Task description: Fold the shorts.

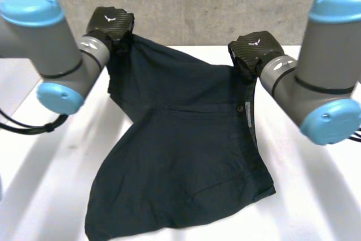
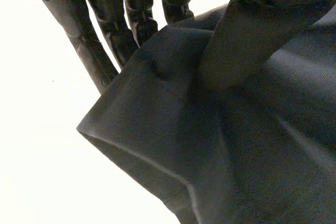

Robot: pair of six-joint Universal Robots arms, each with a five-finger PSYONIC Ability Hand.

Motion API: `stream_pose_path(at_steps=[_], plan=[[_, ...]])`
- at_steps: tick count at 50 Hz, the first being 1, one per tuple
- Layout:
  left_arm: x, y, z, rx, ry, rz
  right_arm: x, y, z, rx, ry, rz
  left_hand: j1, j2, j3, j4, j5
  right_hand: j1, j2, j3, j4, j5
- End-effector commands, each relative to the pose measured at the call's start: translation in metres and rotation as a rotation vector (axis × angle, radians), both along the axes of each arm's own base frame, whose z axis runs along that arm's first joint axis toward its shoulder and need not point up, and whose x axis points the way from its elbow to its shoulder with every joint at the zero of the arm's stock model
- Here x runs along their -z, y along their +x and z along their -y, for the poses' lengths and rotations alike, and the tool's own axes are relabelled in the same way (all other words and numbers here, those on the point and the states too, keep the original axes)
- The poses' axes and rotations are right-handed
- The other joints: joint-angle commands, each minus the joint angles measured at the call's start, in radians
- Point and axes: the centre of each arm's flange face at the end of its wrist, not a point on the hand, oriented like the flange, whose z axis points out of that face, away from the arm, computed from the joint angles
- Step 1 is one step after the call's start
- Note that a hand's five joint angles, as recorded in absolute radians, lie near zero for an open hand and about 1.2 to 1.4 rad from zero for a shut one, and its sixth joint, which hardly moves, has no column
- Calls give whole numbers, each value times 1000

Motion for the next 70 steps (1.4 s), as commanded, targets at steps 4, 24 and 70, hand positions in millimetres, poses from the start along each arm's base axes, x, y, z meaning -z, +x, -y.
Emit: stream_pose_path(at_steps=[4, 24, 70], plan=[[22, -35, 7, 35, -121, 41, 20, 14, 40, 77, -176, 11, -935, -973, -976, -977, -971, -790, -993, -1011, -1018, -970], [-21, 30, -115, -56, 121, 97, -3, -56, -62, -143, 225, -178, -887, -925, -928, -930, -923, -744, -947, -966, -973, -925], [102, 86, -276, 21, 613, 248, 88, -92, -100, -118, 207, -101, -682, -720, -723, -724, -717, 432, 229, 210, 204, 252]])
